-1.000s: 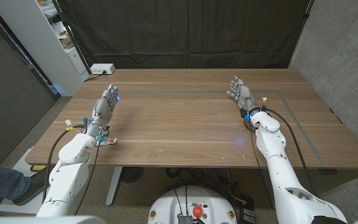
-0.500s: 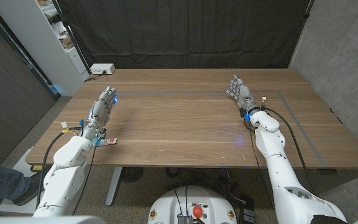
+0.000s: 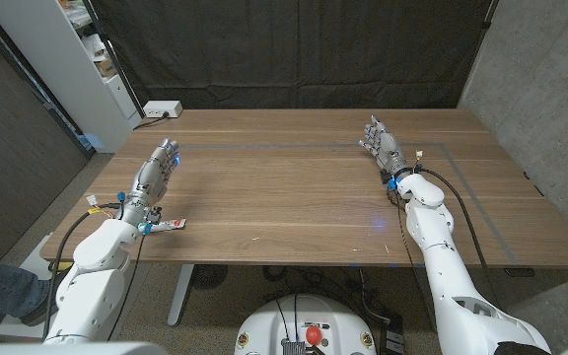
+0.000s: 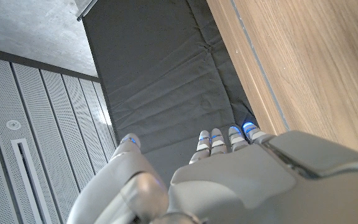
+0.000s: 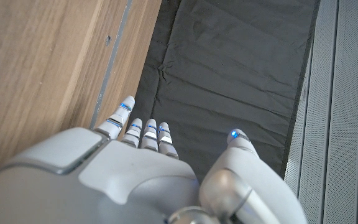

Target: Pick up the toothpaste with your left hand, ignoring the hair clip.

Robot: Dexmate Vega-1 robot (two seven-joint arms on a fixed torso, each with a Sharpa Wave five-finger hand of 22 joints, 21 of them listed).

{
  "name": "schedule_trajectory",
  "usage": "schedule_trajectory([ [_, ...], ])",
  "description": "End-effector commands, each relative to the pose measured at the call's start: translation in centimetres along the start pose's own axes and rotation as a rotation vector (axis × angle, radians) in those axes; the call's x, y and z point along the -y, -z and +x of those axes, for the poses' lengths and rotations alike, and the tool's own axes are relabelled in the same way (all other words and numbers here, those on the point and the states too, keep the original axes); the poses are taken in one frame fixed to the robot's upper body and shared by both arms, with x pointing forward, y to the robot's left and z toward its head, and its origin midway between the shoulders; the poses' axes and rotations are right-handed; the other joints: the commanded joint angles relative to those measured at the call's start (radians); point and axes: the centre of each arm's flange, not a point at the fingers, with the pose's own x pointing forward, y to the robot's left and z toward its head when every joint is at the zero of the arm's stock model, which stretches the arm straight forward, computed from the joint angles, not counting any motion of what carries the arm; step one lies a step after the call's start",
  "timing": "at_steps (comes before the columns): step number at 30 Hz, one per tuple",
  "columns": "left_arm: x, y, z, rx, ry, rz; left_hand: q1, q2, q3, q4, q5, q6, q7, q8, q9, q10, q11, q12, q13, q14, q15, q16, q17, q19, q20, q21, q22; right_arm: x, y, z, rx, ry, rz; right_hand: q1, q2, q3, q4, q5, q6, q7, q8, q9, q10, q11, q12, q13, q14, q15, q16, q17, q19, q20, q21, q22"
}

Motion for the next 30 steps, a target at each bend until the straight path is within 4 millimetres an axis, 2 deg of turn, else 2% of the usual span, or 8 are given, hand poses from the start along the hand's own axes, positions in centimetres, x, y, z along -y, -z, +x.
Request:
schedule_trajectory([
  [1, -1.0, -0.6, -1.3, -0.001, -0.014, 0.028, 0.009, 0.002, 0.003, -0.005, -0.001, 0.009, 0.000, -0.001, 0.004, 0.003, -0.003, 0.006, 0.001, 0.007, -0.002, -0.002, 0.003, -0.048, 0.008, -0.004, 0.004, -0.5, -0.1, -0.1, -0.004, -0.007, -0.008, 0.000, 0.010, -0.006, -0.001, 0.004, -0.002, 0.005, 0.001, 0.001, -0.004, 0.006, -0.001, 0.002, 0.003, 0.004, 0.002, 0.002, 0.009, 0.002, -0.004, 0.005],
  [17, -1.8, -0.9, -3.3, -0.010, -0.040, 0.059, 0.014, 0.004, 0.003, -0.010, -0.003, 0.012, 0.001, -0.002, 0.004, 0.009, -0.004, 0.007, 0.001, 0.011, -0.003, -0.001, 0.002, -0.044, 0.009, -0.008, 0.004, -0.6, -0.3, -0.6, -0.002, -0.008, -0.015, -0.001, 0.011, -0.007, -0.002, 0.005, -0.002, 0.003, 0.001, 0.001, -0.004, 0.005, -0.001, 0.002, 0.004, 0.004, 0.002, 0.001, 0.012, 0.002, -0.011, 0.005],
  [30, -2.3, -2.0, -4.4, 0.007, -0.062, 0.093, 0.018, 0.004, 0.004, -0.014, -0.005, 0.017, 0.000, -0.001, 0.004, 0.013, -0.007, 0.008, 0.001, 0.016, -0.001, -0.001, 0.002, -0.043, 0.011, -0.011, 0.004, -0.3, -0.5, -0.8, -0.004, -0.006, -0.018, 0.000, 0.012, -0.008, -0.003, 0.006, 0.000, 0.003, 0.001, 0.001, -0.004, 0.005, -0.001, 0.002, 0.006, 0.002, 0.002, 0.000, 0.014, 0.003, -0.018, 0.005],
])
